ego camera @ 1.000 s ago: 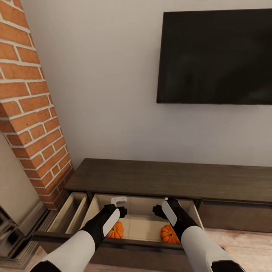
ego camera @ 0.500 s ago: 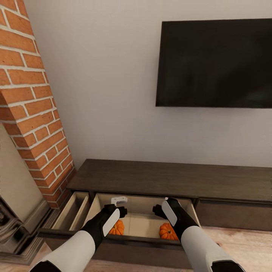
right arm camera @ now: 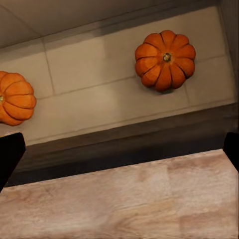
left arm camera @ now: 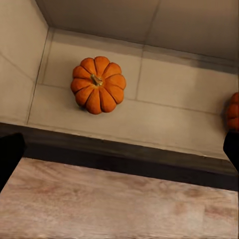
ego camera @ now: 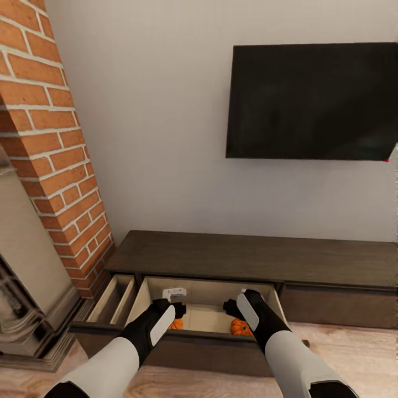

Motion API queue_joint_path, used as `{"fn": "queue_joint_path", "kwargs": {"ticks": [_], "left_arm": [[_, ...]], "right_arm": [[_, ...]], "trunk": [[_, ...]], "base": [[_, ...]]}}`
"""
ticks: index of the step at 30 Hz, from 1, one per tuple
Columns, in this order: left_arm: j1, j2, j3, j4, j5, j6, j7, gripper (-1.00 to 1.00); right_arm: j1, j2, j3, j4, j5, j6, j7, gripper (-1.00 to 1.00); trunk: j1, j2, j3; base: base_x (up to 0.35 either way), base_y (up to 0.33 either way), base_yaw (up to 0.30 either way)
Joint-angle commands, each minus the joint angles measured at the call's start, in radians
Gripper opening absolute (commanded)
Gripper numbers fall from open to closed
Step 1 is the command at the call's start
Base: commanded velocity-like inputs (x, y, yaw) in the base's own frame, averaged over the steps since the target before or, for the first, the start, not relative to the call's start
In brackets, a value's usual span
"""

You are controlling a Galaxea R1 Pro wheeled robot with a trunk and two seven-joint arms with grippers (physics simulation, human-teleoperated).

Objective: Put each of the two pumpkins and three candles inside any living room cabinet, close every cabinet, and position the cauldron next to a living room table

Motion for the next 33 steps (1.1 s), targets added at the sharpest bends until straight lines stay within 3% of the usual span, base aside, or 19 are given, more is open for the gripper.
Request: {"fn": "queue_joint_path", "kwargs": {"ticks": [1,16,24,33], "left_arm": [[-0.001,0.0,-0.003,-0.001,0.007,0.003,0.008,1.0],[-0.001,0.0,-0.003,-0.002,0.007,0.003,0.008,1.0],[0.0,0.0,-0.007,-0.002,0.006,-0.001,0.005,1.0],[0.001,0.0,-0.007,-0.002,0.006,-0.003,0.005,1.0]], "right_arm": [[0.0,0.0,0.0,-0.002,-0.009,0.002,-0.007,1.0],[0.0,0.0,0.0,-0.003,-0.009,0.003,-0.005,1.0],[0.0,0.0,0.0,-0.003,-0.009,0.002,-0.005,1.0],[0.0,0.0,0.0,-0.003,-0.009,0.002,-0.004,1.0]], "trunk": [[-0.001,-0.001,-0.001],[-0.001,-0.001,-0.001],[-0.001,-0.001,-0.001],[-0.001,-0.001,0.002]], "base": [[-0.345,0.0,0.0],[-0.277,0.0,-0.016],[-0.03,0.001,-0.249],[-0.206,0.024,-0.271]]}}
